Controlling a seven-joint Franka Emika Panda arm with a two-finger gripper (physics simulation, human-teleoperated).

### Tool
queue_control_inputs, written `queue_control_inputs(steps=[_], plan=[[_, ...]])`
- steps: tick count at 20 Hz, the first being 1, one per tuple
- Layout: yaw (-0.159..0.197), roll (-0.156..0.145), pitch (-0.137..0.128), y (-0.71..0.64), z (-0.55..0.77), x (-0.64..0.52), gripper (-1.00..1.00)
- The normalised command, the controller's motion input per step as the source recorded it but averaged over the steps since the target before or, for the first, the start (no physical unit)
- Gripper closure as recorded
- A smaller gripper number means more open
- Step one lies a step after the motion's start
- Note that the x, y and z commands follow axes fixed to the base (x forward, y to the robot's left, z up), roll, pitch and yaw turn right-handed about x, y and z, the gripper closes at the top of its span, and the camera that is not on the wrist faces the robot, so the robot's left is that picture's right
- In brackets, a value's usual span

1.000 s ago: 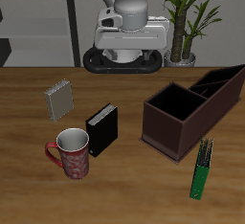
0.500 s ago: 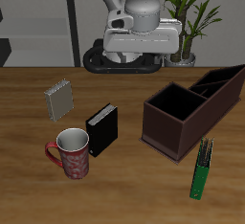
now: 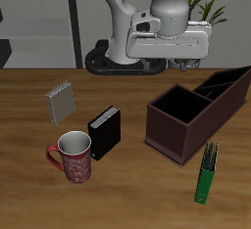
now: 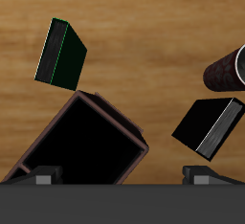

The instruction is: Place the green book into the left desk caddy's back compartment

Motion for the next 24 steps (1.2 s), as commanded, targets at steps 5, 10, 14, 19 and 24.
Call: queue_control_inputs(steps=[5, 10, 14, 19, 24], plan=[[0.012, 0.022, -0.024, 0.46, 0.05, 0.37, -1.00], [-0.024, -0.019, -0.025, 0.16, 0.05, 0.22, -1.00], [-0.025, -0.021, -0.034, 0.14, -0.06, 0.34, -1.00], [0.009, 0.008, 0.001, 0.08, -0.13, 0.20, -1.00], [-0.017, -0.004, -0.012, 0.12, -0.22, 0.19, -1.00]])
